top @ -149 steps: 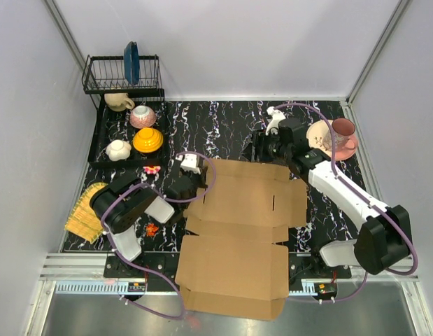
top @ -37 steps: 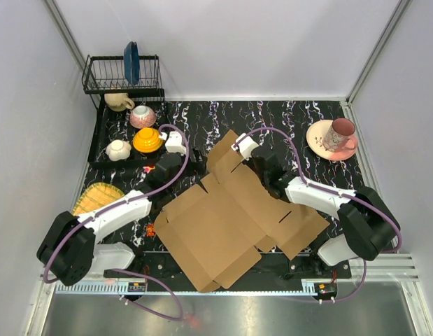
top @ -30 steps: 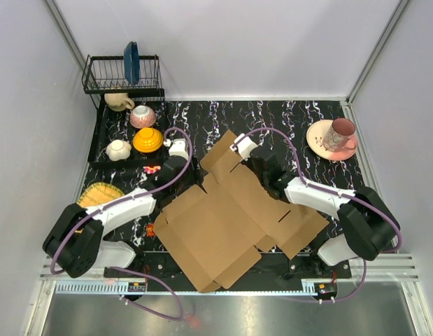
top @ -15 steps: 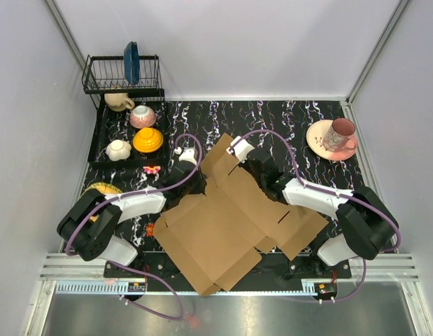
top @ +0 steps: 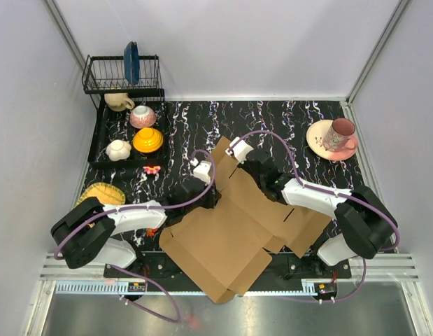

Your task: Fold the paper box

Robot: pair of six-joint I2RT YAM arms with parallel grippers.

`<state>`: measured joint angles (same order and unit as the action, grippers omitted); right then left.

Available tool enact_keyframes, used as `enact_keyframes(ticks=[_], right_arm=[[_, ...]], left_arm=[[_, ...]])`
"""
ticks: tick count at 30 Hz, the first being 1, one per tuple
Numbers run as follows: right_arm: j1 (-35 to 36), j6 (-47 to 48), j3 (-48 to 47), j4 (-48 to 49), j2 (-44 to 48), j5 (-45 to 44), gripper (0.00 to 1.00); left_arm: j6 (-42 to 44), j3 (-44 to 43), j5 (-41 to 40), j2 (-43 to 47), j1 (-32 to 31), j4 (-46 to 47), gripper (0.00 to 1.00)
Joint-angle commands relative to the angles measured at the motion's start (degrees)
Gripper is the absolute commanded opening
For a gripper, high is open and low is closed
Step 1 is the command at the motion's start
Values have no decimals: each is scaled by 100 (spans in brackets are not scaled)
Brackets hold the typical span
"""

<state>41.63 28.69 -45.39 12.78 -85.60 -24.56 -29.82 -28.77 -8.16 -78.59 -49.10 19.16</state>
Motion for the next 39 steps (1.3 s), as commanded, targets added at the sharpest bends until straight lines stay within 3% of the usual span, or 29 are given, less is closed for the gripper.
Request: enact_keyframes(ticks=[1, 3, 6, 8, 12, 18, 22, 29, 39], right_arm=[[109, -56, 12, 445, -9, -40, 0], [118, -39, 4, 436, 17, -49, 0], [118, 5, 3, 428, 70, -76, 0], [126, 23, 3, 436, 87, -84, 0], [126, 5, 39, 454, 105, -76, 0], [126, -39, 65, 428, 114, -14, 0], [126, -30, 39, 401, 114, 3, 0], [126, -21, 3, 366, 79, 39, 0], [179, 163, -242, 173, 53, 47, 0]], left_arm=[[126, -5, -220, 246, -222, 150, 40], [204, -49, -632, 711, -214, -173, 61], [556, -426, -1353, 1371, -144, -762, 83], [714, -786, -1469, 1643, 66, -1035, 87], [601, -1200, -907, 1654, 1101, -1046, 88], [942, -2173, 85, 364, 1921, -1028, 82], [1566, -2422, 1155, -375, 1983, -774, 82], [2200, -2466, 1607, -780, 2097, -439, 82], [2262, -2923, 1950, -1528, 2159, -606, 74]])
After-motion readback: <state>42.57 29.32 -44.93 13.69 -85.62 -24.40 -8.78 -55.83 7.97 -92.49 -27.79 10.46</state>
